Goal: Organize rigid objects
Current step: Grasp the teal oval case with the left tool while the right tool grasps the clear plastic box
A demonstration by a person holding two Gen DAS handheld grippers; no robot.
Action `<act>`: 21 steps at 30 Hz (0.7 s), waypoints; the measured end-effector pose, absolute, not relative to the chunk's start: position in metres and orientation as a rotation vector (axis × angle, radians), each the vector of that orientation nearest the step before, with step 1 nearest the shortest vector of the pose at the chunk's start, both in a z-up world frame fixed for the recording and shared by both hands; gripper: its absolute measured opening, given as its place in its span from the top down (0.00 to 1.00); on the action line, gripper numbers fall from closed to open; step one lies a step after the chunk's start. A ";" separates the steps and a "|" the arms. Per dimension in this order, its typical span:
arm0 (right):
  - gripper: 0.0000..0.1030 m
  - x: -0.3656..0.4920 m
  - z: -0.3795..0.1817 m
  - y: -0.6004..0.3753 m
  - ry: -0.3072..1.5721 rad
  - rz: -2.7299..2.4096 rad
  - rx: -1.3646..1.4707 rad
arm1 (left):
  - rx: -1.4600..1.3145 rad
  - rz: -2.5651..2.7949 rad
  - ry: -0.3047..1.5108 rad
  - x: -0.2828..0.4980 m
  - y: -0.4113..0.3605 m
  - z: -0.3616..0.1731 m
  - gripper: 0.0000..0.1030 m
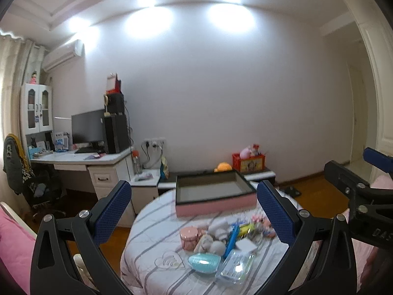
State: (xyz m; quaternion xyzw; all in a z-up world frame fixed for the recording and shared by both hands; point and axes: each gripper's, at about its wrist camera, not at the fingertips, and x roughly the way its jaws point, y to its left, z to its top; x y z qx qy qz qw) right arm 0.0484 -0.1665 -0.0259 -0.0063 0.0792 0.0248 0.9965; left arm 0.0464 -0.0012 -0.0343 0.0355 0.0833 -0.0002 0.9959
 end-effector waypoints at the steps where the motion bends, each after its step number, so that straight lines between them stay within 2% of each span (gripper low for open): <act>1: 0.00 0.055 -0.033 -0.167 0.185 0.050 -0.015 | 0.068 0.000 0.180 0.051 0.000 -0.039 0.00; 6: 0.00 0.079 -0.069 -0.172 0.267 0.066 -0.023 | 0.048 0.014 0.248 0.069 0.015 -0.077 0.00; 15: 0.00 0.118 -0.147 -0.191 0.482 0.105 -0.014 | -0.007 -0.027 0.531 0.107 0.036 -0.177 0.00; 21: 0.00 0.119 -0.169 -0.186 0.539 0.166 0.000 | 0.037 -0.003 0.588 0.118 0.035 -0.202 0.00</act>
